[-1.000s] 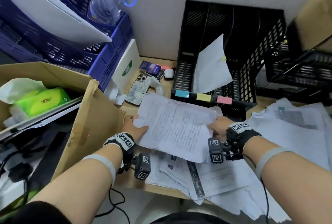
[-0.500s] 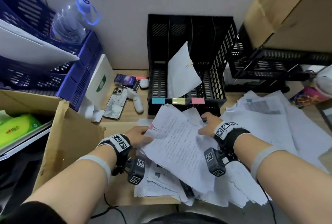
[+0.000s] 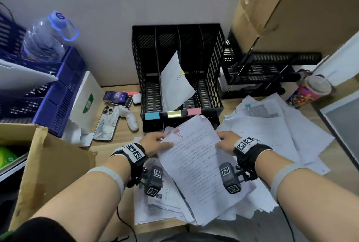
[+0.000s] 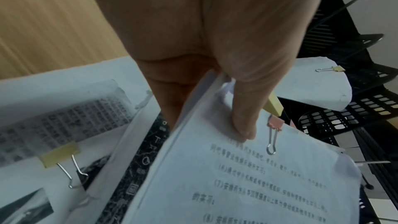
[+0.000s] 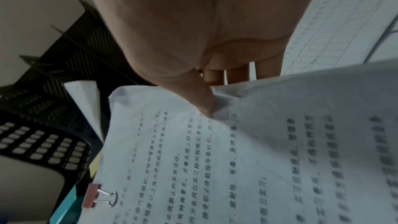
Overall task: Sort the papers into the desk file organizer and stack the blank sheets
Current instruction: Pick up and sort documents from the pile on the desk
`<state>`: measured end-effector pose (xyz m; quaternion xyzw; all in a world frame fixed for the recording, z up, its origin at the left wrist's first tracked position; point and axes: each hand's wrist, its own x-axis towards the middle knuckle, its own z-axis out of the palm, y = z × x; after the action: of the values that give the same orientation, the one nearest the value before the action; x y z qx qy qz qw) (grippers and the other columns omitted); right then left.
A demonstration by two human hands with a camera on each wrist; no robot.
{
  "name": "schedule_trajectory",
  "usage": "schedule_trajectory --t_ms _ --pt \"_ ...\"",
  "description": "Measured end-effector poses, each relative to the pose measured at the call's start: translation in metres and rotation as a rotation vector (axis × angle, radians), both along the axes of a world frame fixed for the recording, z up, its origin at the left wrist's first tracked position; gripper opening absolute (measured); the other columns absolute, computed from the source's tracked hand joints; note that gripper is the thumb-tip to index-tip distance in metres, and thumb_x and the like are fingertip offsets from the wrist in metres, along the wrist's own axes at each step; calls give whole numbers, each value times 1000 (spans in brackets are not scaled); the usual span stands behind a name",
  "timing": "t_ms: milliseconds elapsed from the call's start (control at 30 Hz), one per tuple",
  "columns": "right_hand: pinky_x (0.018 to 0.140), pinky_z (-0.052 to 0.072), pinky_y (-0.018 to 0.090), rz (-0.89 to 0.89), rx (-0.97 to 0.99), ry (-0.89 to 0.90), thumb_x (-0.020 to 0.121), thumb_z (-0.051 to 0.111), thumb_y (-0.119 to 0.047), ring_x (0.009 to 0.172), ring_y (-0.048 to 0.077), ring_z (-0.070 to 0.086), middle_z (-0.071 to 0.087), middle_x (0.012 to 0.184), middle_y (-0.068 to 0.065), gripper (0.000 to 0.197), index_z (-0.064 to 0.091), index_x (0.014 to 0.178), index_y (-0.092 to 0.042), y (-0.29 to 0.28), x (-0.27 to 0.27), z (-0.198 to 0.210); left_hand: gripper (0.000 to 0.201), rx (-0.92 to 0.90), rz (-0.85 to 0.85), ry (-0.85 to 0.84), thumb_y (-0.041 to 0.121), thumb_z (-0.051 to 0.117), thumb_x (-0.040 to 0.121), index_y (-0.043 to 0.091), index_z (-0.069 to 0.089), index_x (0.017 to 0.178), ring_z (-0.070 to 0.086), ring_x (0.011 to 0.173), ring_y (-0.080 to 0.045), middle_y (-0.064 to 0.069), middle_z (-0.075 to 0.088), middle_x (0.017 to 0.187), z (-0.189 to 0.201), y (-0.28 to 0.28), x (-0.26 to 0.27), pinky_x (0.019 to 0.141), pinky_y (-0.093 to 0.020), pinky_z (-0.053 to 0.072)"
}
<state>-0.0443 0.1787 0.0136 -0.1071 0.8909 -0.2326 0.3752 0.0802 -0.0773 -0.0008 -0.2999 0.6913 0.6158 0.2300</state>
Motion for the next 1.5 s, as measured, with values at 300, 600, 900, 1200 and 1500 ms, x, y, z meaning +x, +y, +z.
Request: schedule_trajectory --t_ms 300,600,900,1200,1500 --pt "83 48 32 -257 -96 329 81 63 -17 100 25 57 58 108 7 42 53 122 -13 13 -27 18 28 69 -28 29 14 69 92 7 65 118 74 94 -30 -17 73 111 22 29 -31 75 -44 63" --pt "102 47 39 207 30 245 44 73 -76 127 25 47 37 146 9 139 0 152 -28 -24 -15 65 29 89 21 330 -7 41 93 2 63 108 73 88 -29 -17 70 103 99 62 -87 81 -42 62" --pt "70 48 32 73 21 492 91 44 -6 88 34 62 65 104 18 28 46 119 -9 -28 -52 130 52 166 46 448 56 34 101 28 50 142 67 98 -22 -5 59 115 143 71 -113 97 -45 54" --pt "91 36 19 9 -367 319 95 50 -11 125 29 52 57 135 12 42 49 137 -4 -35 -79 169 60 -810 -172 224 26 62 88 37 40 142 58 101 -31 -9 30 130 74 39 -126 97 -36 52" --pt "84 39 24 -1 -346 358 94 43 0 116 38 54 60 125 22 33 51 125 8 -88 -105 142 32 -934 85 297 16 63 86 20 40 109 58 81 -29 -5 46 114 80 23 -135 72 -41 54"
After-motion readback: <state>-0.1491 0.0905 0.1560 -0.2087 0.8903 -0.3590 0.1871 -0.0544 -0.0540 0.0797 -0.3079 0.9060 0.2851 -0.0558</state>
